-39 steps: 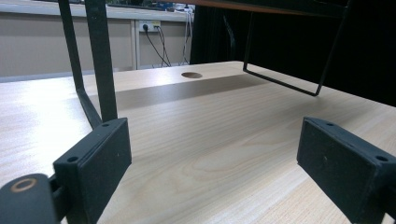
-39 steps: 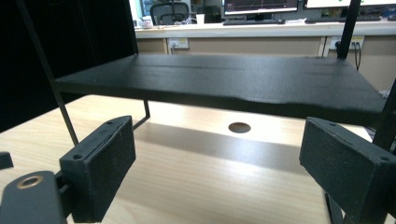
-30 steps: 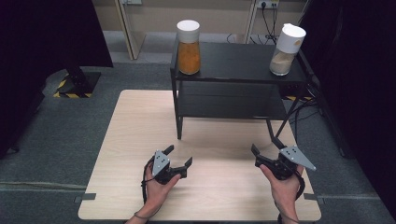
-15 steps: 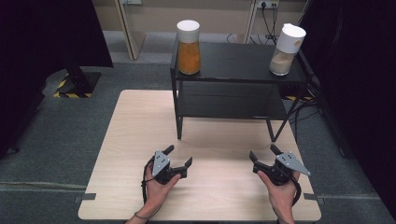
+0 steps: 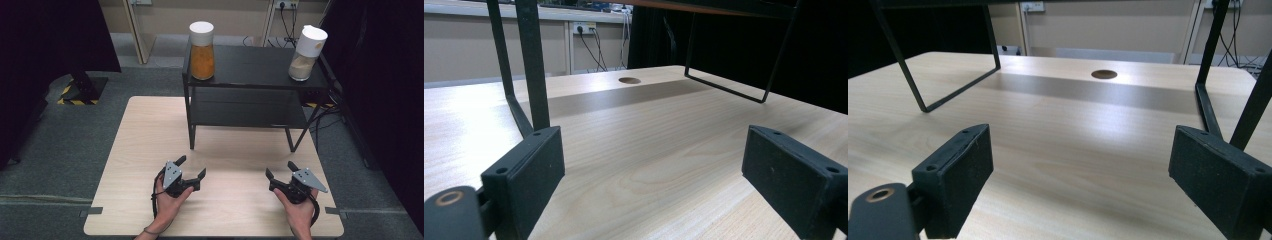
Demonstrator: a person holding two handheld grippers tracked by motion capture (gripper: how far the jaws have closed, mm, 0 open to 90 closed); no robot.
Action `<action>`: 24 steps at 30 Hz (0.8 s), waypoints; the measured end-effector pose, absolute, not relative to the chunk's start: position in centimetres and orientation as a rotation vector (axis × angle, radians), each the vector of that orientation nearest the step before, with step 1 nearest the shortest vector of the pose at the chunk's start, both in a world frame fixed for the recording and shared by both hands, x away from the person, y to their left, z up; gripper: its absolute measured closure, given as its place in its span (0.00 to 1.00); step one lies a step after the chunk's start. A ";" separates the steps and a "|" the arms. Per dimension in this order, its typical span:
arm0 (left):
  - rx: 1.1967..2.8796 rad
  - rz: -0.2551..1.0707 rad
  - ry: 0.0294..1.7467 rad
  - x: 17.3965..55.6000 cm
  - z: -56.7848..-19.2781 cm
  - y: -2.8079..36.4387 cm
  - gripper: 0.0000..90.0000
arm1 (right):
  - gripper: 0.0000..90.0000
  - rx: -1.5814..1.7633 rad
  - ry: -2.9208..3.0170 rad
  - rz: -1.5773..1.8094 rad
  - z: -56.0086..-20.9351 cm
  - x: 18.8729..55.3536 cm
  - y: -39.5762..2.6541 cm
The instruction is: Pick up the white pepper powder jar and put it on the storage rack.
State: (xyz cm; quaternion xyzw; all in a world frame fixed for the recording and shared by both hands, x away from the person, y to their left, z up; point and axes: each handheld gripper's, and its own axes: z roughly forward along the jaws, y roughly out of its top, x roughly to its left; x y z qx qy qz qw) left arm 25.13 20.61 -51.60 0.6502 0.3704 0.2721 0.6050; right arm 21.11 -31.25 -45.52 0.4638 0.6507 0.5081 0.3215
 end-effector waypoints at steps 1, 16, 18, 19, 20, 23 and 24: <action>1.504 0.630 0.857 25.1 -51.6 20.6 0.11 | 0.12 1.219 1.709 1.334 -45.7 21.1 -31.2; 1.504 0.628 0.858 25.1 -51.6 20.7 0.11 | 0.12 1.253 1.713 1.333 -47.3 20.4 -31.3; 1.503 0.629 0.857 25.1 -51.6 20.6 0.11 | 0.12 1.258 1.716 1.333 -47.5 20.3 -31.3; 1.503 0.629 0.857 25.1 -51.6 20.6 0.11 | 0.12 1.259 1.718 1.331 -47.5 20.3 -31.2; 1.503 0.628 0.858 25.1 -51.6 20.6 0.11 | 0.12 1.260 1.719 1.332 -47.6 20.3 -31.2; 1.504 0.628 0.857 25.1 -51.6 20.7 0.11 | 0.12 1.262 1.720 1.324 -47.9 20.2 -31.1; 1.504 0.628 0.856 25.2 -51.6 20.7 0.11 | 0.12 1.257 1.723 1.316 -47.9 20.2 -31.0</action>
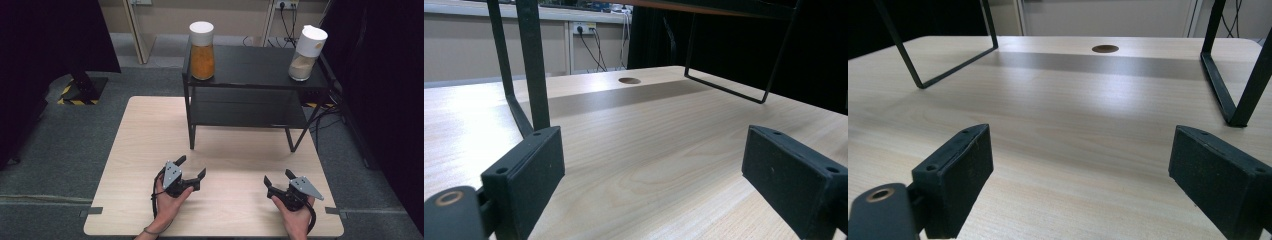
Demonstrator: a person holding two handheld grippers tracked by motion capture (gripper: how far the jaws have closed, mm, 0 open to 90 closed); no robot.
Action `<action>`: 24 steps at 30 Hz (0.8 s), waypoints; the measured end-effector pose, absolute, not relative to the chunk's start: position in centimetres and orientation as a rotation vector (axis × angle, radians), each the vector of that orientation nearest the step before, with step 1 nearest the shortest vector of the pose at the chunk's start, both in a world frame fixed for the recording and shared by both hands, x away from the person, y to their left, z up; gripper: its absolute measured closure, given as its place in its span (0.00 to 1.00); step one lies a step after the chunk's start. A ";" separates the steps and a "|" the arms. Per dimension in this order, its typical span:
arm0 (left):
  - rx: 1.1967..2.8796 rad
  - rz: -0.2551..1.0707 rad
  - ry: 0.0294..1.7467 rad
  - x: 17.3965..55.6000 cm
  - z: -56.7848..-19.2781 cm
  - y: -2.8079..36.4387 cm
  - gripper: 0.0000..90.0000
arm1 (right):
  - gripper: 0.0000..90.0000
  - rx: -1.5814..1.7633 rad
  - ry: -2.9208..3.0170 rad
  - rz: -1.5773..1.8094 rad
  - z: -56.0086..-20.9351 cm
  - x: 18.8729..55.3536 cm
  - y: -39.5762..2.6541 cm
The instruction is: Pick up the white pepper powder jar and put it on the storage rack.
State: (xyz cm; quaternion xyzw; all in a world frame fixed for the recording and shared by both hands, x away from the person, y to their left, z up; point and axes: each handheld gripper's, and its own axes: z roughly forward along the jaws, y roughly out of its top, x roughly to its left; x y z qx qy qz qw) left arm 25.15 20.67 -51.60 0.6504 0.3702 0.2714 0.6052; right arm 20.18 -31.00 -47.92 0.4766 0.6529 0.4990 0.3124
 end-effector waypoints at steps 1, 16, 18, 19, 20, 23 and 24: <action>1.504 0.628 0.857 25.2 -51.6 20.7 0.11 | 0.12 1.251 1.726 1.311 -47.9 20.2 -30.9; 1.506 0.628 0.855 25.2 -51.6 20.6 0.11 | 0.12 1.230 1.736 1.301 -47.9 20.1 -30.7; 1.506 0.628 0.855 25.2 -51.6 20.6 0.11 | 0.12 1.229 1.737 1.301 -47.9 20.1 -30.7; 1.506 0.628 0.854 25.2 -51.6 20.6 0.11 | 0.12 1.230 1.736 1.302 -47.9 20.1 -30.7; 1.505 0.628 0.854 25.1 -51.6 20.6 0.11 | 0.12 1.230 1.735 1.304 -47.9 20.1 -30.7; 1.505 0.628 0.853 25.1 -51.6 20.6 0.11 | 0.12 1.229 1.731 1.308 -48.0 20.1 -30.8; 1.505 0.628 0.853 25.2 -51.6 20.6 0.11 | 0.12 1.230 1.731 1.308 -48.0 20.1 -30.8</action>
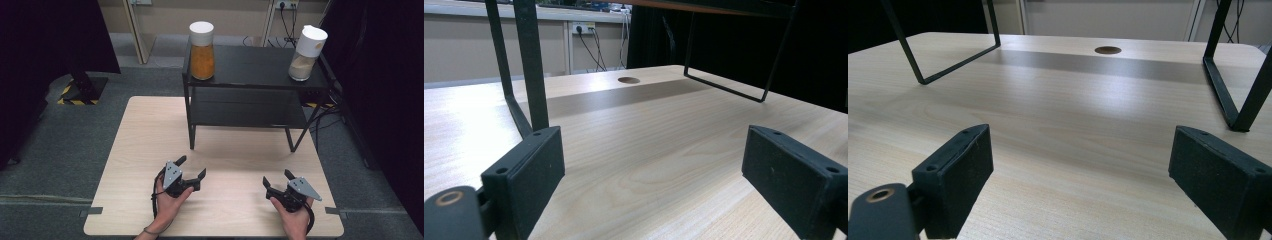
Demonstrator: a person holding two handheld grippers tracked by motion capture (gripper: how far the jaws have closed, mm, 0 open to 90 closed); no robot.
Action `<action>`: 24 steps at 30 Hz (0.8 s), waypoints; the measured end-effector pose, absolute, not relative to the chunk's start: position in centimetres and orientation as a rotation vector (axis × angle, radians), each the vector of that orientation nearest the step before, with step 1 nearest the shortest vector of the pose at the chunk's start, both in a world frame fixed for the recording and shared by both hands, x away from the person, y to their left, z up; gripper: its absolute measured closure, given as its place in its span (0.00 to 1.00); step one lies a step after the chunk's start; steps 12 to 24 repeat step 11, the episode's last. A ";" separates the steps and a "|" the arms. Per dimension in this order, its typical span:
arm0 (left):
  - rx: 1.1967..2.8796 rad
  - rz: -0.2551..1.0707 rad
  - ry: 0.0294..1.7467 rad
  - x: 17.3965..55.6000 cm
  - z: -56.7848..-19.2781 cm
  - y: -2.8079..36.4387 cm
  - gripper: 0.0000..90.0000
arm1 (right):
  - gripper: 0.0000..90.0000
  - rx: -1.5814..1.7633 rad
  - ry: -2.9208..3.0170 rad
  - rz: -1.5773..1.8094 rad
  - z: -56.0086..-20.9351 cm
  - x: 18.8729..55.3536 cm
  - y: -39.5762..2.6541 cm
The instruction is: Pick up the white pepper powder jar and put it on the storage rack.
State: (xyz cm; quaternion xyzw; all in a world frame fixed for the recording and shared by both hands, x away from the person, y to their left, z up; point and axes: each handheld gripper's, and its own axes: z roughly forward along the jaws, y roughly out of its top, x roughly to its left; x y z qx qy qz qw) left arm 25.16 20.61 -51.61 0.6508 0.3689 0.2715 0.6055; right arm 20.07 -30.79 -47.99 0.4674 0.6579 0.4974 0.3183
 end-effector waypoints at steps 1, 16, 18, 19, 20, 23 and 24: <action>1.505 0.627 0.854 25.2 -51.6 20.6 0.11 | 0.12 1.231 1.731 1.309 -48.0 20.1 -30.8; 1.505 0.626 0.856 25.2 -51.6 20.6 0.11 | 0.12 1.234 1.725 1.316 -48.1 20.0 -30.9; 1.505 0.626 0.856 25.2 -51.6 20.6 0.11 | 0.12 1.234 1.725 1.316 -48.1 20.0 -30.9; 1.505 0.626 0.856 25.2 -51.6 20.6 0.11 | 0.12 1.234 1.725 1.316 -48.1 20.0 -30.9; 1.505 0.626 0.856 25.2 -51.6 20.6 0.11 | 0.12 1.234 1.725 1.316 -48.1 20.0 -30.9; 1.505 0.626 0.856 25.2 -51.6 20.6 0.11 | 0.12 1.234 1.725 1.316 -48.1 20.0 -30.9; 1.505 0.626 0.856 25.2 -51.6 20.6 0.11 | 0.12 1.234 1.725 1.316 -48.1 20.0 -30.9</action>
